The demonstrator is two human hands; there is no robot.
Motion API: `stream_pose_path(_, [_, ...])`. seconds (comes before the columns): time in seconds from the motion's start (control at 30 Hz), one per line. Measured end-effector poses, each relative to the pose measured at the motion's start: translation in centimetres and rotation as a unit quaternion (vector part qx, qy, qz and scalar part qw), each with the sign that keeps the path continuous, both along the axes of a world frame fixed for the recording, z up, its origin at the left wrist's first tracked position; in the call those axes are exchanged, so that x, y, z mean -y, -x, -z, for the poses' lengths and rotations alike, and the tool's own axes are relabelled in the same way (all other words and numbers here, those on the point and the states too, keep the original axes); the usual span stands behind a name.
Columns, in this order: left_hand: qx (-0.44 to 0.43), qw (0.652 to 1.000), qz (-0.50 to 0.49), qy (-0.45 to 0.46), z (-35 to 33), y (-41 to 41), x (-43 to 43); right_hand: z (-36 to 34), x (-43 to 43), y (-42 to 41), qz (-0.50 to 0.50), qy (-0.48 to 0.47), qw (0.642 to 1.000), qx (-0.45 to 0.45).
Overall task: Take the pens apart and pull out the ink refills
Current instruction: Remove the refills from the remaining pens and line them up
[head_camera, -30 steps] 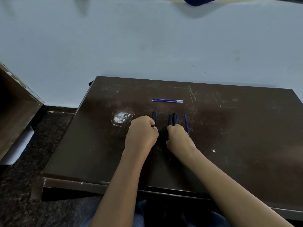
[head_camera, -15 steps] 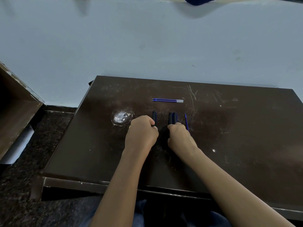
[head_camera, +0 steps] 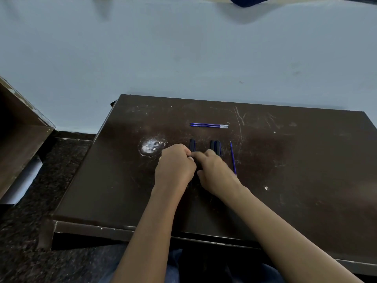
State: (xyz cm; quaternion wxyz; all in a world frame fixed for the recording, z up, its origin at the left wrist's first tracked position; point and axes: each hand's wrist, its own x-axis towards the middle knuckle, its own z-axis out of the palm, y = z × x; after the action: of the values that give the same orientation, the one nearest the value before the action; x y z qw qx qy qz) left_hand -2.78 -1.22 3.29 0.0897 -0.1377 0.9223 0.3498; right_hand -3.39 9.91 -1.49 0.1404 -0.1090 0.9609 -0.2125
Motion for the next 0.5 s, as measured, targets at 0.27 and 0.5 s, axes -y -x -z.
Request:
stream_pose_path(0.27, [0.017,1.000,-0.016,-0.001,-0.42,0.02,0.10,0.99,0.79,-0.57,-0.102,-0.041,0.990,0.086])
stream_pose_path(0.5, [0.020,1.000,-0.013,0.011,-0.50,0.06,0.17,0.44,0.38,-0.52,-0.101,-0.065,0.988,0.099])
